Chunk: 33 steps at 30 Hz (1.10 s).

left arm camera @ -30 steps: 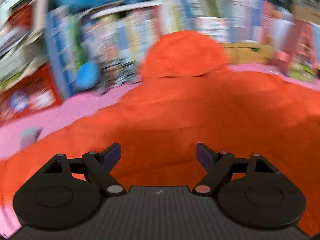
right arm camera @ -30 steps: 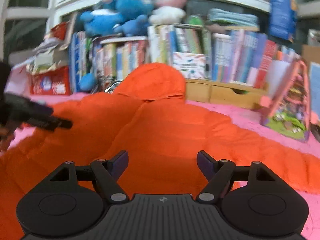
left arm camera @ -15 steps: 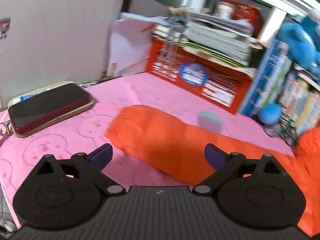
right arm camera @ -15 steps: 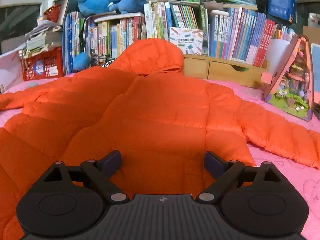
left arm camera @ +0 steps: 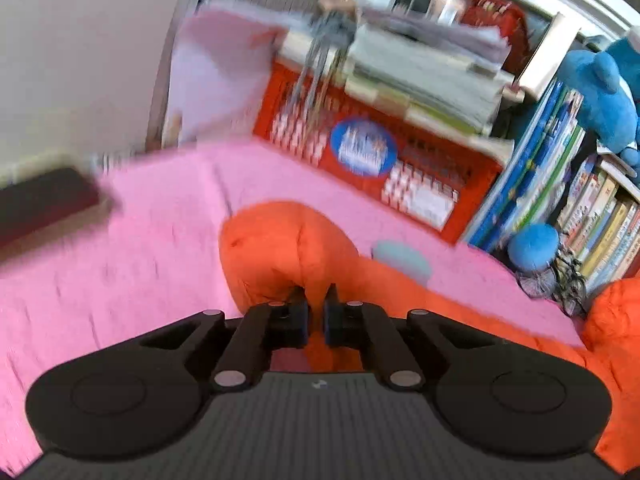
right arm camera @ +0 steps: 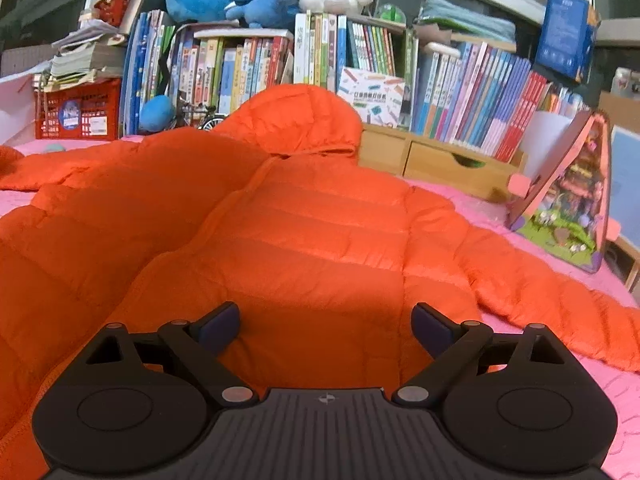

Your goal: Fold clothes

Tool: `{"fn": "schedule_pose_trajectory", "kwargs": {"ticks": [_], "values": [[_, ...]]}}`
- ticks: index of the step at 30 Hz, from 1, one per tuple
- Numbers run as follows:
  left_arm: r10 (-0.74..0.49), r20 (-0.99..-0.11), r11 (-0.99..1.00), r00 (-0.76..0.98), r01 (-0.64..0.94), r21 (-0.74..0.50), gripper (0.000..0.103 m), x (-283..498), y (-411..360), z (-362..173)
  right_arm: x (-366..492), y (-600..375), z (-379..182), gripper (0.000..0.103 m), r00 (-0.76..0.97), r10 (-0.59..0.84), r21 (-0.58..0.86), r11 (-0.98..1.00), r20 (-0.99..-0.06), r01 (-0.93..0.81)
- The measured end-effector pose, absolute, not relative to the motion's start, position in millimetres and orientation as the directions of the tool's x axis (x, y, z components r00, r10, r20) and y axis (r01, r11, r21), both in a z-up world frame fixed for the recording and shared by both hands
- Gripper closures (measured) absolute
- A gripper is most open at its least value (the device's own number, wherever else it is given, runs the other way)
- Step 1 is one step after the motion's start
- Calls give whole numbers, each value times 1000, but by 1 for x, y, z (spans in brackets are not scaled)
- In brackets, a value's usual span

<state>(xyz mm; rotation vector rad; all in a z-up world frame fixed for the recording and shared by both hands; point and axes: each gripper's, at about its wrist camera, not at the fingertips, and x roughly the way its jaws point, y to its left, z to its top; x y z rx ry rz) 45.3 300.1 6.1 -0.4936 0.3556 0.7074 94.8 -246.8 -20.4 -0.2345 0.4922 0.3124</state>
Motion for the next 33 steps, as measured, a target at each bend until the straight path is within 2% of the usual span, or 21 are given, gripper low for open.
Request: {"fn": "schedule_pose_trajectory", "kwargs": {"ticks": [3,6,8,11,13,14,16,17,18,19,22,27,29,32,33], "values": [[583,-386,650,715,-695,-306,97,39,312,33,94,-244,-17,10,837,233,-157,924,-495,-350],[669,-341,637,660,-746,-195,96,36,323,53,96,-236,-15,10,833,247,-162,916,-495,-367],[711,-357,611,606,-784,-112,96,37,332,55,97,-229,-12,9,828,265,-154,911,-494,-383],[723,-478,575,499,-818,16,92,45,344,46,99,-216,-9,9,820,293,-149,900,-492,-411],[679,-525,606,513,-795,7,89,42,341,41,98,-207,-6,9,815,312,-152,889,-488,-432],[652,-498,650,572,-760,-21,85,37,331,42,97,-204,-4,9,813,322,-154,884,-484,-442],[576,-362,772,733,-633,-54,61,24,302,52,98,-198,5,9,801,368,-154,861,-472,-485],[542,-303,813,784,-580,-45,53,19,287,58,101,-194,11,9,801,383,-163,851,-461,-500],[514,-284,839,809,-544,-32,46,19,273,64,103,-189,17,8,799,397,-172,840,-451,-514],[483,-267,862,834,-506,-18,46,19,259,70,109,-183,24,6,797,413,-180,830,-440,-529],[336,-292,934,895,-357,-20,43,37,210,77,140,-163,36,6,765,472,-122,812,-438,-570],[69,-369,974,927,-142,-174,43,101,139,54,208,-129,25,7,688,561,103,804,-461,-586],[54,-413,982,909,-123,-143,42,128,111,35,227,-124,16,7,681,558,131,809,-474,-573],[97,-504,979,858,-174,-108,43,157,95,2,253,-136,-1,16,715,381,49,897,-586,-439],[110,-531,976,841,-193,-105,43,165,95,-7,259,-146,-6,16,725,316,6,919,-611,-395]]}}
